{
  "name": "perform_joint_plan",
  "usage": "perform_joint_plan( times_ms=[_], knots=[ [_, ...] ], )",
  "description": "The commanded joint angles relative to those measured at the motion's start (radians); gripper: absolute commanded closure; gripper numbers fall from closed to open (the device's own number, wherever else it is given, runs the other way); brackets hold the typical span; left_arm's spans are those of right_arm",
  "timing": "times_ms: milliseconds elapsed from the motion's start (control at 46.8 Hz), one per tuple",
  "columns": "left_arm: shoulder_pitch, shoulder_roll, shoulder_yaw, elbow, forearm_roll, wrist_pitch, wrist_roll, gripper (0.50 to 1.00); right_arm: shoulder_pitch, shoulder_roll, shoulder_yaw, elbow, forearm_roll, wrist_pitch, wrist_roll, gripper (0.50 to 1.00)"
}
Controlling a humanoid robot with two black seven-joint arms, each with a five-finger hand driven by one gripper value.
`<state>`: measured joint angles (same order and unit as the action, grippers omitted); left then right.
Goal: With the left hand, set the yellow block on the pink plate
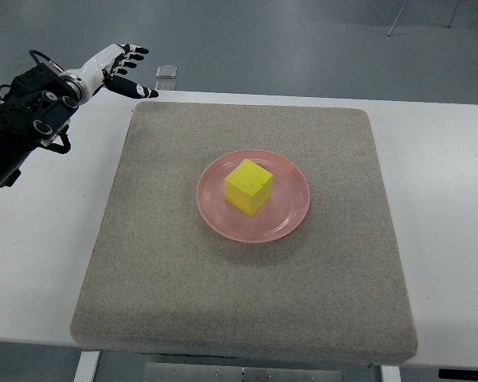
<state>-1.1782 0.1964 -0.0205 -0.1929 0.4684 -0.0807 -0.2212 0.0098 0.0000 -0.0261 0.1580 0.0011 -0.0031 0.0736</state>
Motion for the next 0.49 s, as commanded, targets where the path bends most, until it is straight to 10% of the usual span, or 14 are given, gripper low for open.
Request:
perform_joint_plan(
  times_ms=[0,470],
  knots=[
    [0.0,-0.002,-0.001,-0.007,-0.083,0.001,0.0,0.581,-0.001,0.0,0.0,0.0,0.0,0.0,0.0,0.576],
    [0.06,-0.015,-0.292,-0.008,-0.416,-0.139,-0.032,0.572,-0.001,0.0,0.0,0.0,-0.001,0.0,0.0,0.576]
  ],
)
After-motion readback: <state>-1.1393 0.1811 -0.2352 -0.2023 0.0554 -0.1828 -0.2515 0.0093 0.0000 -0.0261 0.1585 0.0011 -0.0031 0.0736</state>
